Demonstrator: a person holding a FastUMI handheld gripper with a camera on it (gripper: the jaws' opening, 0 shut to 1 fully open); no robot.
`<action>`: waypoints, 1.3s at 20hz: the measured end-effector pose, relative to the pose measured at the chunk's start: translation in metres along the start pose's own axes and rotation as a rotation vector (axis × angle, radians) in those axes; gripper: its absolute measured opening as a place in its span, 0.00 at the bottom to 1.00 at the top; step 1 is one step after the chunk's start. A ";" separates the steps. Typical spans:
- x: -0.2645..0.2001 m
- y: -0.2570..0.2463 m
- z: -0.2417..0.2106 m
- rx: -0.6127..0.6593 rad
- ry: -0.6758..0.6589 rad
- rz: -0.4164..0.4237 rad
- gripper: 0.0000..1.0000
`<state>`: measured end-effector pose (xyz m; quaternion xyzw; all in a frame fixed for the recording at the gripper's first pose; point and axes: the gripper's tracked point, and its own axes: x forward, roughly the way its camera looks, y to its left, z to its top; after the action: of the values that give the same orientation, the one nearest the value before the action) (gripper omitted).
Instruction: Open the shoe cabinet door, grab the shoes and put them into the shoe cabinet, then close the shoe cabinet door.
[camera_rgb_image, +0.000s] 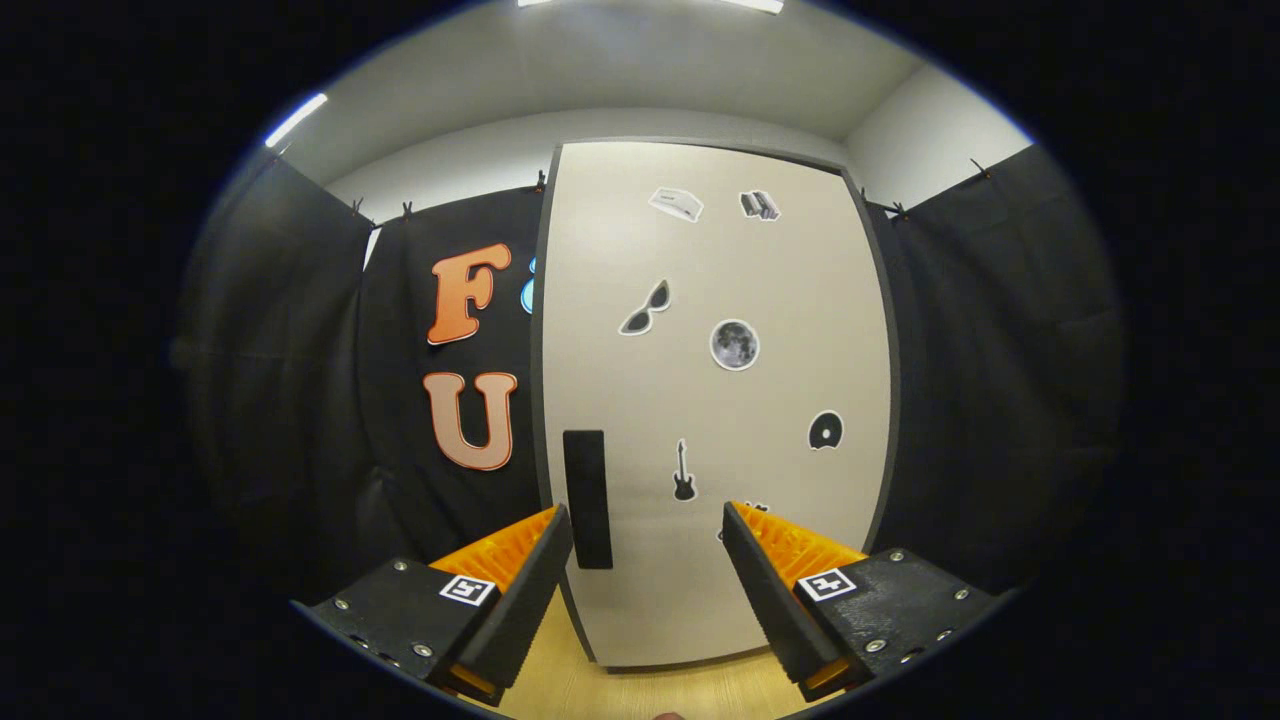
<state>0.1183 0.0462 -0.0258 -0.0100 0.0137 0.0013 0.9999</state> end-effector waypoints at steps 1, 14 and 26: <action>-0.013 -0.007 0.002 0.002 0.006 0.003 0.94; -0.131 -0.062 0.030 0.015 0.011 0.008 0.94; -0.141 -0.059 0.029 0.008 -0.009 0.027 0.94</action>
<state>-0.0218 -0.0126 0.0083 -0.0060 0.0094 0.0149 0.9998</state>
